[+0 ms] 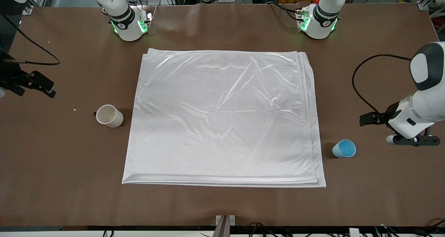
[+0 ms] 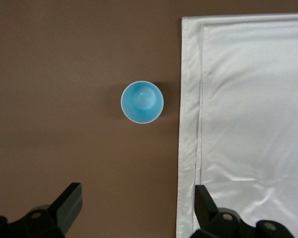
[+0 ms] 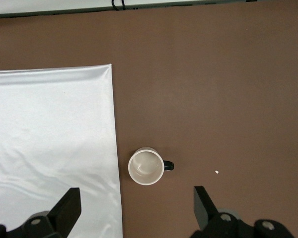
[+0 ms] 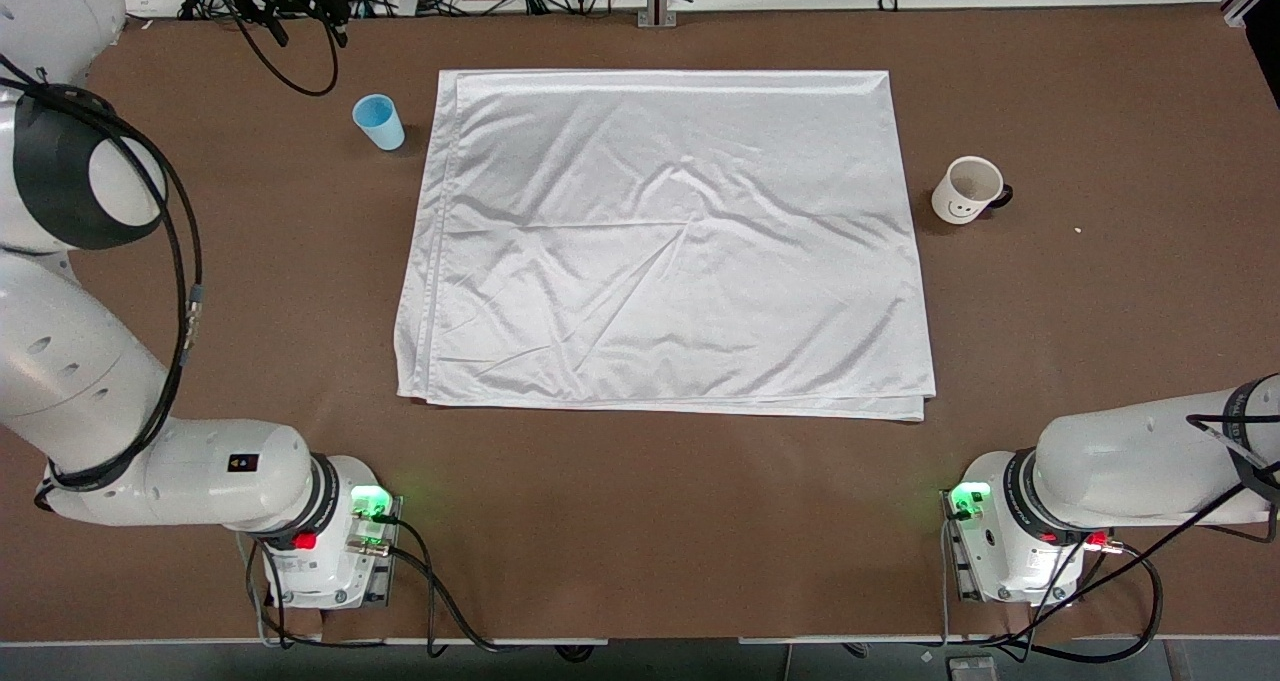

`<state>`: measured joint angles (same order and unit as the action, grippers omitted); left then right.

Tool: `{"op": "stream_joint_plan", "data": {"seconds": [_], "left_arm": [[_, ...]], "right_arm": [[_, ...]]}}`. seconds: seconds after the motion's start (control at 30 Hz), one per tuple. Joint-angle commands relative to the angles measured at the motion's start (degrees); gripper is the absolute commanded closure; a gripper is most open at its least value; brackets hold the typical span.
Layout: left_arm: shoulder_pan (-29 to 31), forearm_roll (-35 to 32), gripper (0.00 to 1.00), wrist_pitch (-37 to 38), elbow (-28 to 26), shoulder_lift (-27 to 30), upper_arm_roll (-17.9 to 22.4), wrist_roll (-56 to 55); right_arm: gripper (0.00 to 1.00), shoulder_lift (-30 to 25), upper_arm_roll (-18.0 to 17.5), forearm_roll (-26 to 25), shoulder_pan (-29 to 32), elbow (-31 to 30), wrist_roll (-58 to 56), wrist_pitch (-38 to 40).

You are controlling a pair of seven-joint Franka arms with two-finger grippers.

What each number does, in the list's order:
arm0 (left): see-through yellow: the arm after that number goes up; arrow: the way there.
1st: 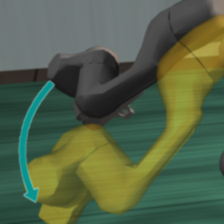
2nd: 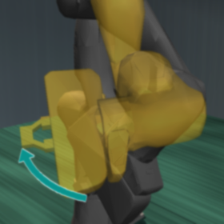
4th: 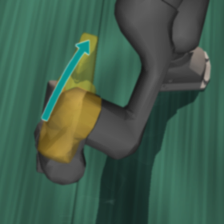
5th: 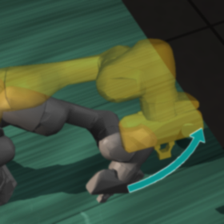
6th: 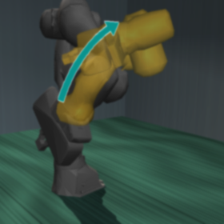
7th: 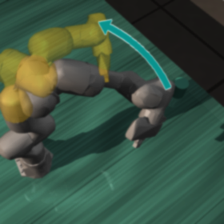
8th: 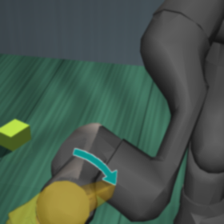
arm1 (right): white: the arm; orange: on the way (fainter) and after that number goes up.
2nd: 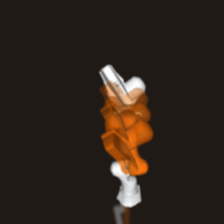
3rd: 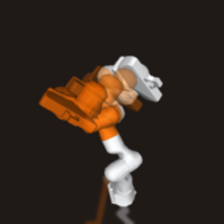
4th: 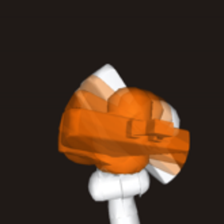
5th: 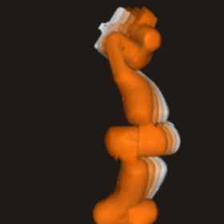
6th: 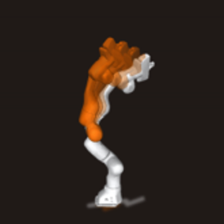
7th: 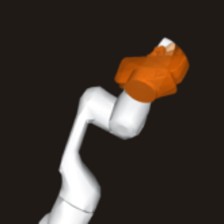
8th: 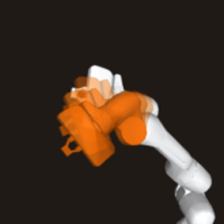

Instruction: Place blue cup into white mug on cloth

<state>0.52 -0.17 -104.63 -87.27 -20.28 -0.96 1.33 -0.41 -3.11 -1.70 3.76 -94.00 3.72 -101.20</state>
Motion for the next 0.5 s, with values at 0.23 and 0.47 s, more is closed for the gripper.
{"op": "stream_joint_plan", "data": {"seconds": [0.23,0.47], "left_arm": [[0.45,-0.09,0.0,-5.67,2.89,-7.22,1.83,3.15],[0.45,-0.09,0.0,-6.99,2.89,-9.24,1.92,3.15]], "right_arm": [[0.0,0.49,0.12,-0.05,-0.78,0.31,1.2,-0.58],[0.0,0.58,0.21,-0.14,-0.51,0.22,1.11,-0.14]]}}
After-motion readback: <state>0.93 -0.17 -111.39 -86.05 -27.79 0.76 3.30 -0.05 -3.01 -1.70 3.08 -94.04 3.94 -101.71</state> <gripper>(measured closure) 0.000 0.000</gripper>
